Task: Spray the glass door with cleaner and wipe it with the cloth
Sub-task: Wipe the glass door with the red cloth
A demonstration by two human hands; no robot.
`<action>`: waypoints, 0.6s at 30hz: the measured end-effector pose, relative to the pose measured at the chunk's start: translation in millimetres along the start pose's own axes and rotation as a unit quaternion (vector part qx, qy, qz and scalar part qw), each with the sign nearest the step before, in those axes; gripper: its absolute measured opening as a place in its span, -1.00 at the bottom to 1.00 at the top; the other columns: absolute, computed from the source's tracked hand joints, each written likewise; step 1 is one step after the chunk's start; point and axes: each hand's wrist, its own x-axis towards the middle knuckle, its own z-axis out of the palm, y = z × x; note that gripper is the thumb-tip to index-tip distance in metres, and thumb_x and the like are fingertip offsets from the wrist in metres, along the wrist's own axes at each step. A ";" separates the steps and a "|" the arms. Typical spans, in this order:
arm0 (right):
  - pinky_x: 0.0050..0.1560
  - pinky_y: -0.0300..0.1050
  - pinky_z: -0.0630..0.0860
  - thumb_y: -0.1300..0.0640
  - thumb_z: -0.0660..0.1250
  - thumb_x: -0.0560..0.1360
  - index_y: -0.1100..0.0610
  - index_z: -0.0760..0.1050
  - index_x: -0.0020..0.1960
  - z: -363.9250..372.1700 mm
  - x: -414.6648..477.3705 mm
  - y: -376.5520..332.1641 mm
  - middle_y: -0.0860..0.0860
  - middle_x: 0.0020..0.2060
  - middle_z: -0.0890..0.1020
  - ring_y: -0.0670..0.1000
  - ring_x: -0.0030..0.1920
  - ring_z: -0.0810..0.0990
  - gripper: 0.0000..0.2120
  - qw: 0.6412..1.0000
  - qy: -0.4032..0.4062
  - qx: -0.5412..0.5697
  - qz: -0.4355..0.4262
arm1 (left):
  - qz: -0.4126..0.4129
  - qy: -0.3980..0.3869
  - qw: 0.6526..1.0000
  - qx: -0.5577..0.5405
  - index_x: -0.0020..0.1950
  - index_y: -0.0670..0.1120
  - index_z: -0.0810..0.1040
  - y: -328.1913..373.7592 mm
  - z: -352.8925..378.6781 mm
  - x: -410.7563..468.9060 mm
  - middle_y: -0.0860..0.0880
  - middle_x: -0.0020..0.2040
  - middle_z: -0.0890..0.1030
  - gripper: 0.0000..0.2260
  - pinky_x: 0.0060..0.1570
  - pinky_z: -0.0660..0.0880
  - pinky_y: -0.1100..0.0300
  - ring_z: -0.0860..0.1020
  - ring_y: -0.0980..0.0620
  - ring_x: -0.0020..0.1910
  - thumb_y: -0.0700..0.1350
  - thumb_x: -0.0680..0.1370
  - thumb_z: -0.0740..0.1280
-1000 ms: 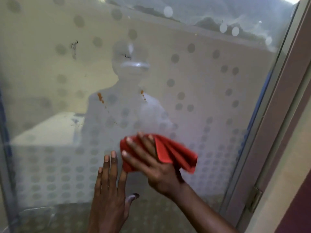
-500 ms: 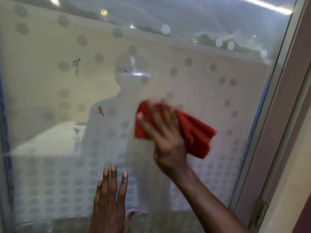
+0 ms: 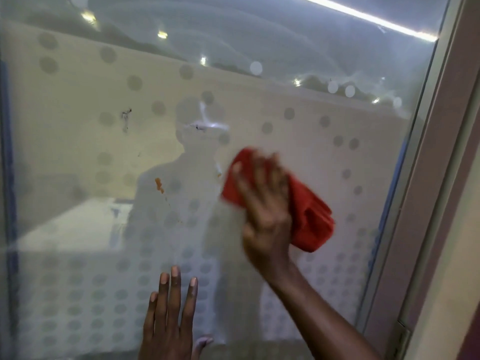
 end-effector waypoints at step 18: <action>0.74 0.28 0.06 0.53 0.16 0.52 0.15 0.45 0.59 4.6 0.7 2.2 0.21 0.66 0.33 0.30 0.73 0.13 -0.31 0.986 -0.084 -0.003 -0.144 | 0.011 0.006 0.999 0.046 0.70 -0.12 0.17 -0.8 1.6 -1.2 -0.27 0.76 0.04 0.06 0.71 -0.09 -0.09 -0.02 -0.25 0.76 0.50 0.37 0.22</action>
